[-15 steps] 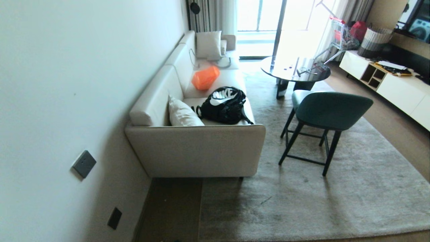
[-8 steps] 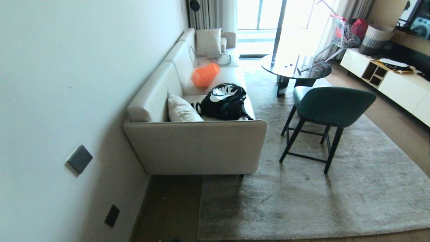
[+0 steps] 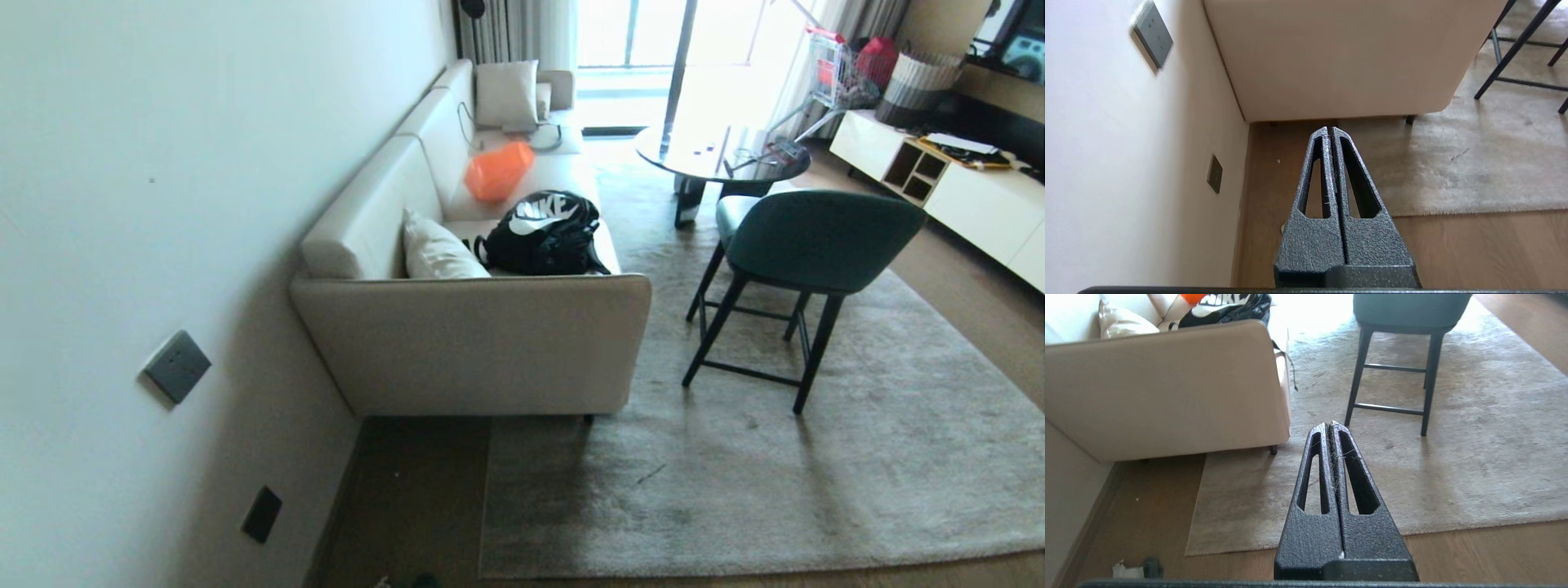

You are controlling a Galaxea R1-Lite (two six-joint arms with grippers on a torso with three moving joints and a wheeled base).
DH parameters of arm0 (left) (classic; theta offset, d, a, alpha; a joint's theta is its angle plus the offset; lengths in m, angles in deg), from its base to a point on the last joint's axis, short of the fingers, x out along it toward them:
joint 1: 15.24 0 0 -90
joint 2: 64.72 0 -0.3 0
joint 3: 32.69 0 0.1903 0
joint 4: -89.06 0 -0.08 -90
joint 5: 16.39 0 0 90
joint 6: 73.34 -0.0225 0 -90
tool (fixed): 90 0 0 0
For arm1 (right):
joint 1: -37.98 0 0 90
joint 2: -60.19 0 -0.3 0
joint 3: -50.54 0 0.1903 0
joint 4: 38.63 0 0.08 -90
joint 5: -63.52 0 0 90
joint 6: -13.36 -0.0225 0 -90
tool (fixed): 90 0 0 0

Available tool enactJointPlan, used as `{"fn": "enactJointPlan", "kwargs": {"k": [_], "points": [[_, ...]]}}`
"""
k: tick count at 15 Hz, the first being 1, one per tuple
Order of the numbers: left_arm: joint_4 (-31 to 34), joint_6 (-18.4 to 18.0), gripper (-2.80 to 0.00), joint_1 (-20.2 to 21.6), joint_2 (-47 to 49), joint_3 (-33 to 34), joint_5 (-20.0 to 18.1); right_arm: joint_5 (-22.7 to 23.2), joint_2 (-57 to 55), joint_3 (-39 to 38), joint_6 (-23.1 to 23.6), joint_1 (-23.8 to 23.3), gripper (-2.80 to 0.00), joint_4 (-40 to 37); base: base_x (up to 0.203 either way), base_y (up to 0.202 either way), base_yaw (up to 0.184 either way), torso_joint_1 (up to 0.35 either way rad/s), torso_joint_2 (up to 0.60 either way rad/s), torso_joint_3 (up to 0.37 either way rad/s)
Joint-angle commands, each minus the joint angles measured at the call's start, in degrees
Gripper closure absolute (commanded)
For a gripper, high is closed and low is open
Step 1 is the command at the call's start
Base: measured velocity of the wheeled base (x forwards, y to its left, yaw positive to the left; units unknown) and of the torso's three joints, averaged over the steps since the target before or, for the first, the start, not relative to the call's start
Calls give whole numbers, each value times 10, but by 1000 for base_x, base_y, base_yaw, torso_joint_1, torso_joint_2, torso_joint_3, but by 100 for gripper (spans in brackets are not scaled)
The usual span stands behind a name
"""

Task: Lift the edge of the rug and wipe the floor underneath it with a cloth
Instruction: Pick up the rag

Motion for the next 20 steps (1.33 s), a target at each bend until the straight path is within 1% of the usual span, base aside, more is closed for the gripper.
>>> {"fn": "enactJointPlan", "kwargs": {"k": [1, 12, 20], "points": [[1, 0, 0, 0, 0, 0, 0, 0, -1, 0, 0, 0, 0, 0, 0, 0, 0, -181, 542, 342], [1, 0, 0, 0, 0, 0, 0, 0, -1, 0, 0, 0, 0, 0, 0, 0, 0, -151, 522, 366], [1, 0, 0, 0, 0, 0, 0, 0, -1, 0, 0, 0, 0, 0, 0, 0, 0, -59, 465, 401]]}}
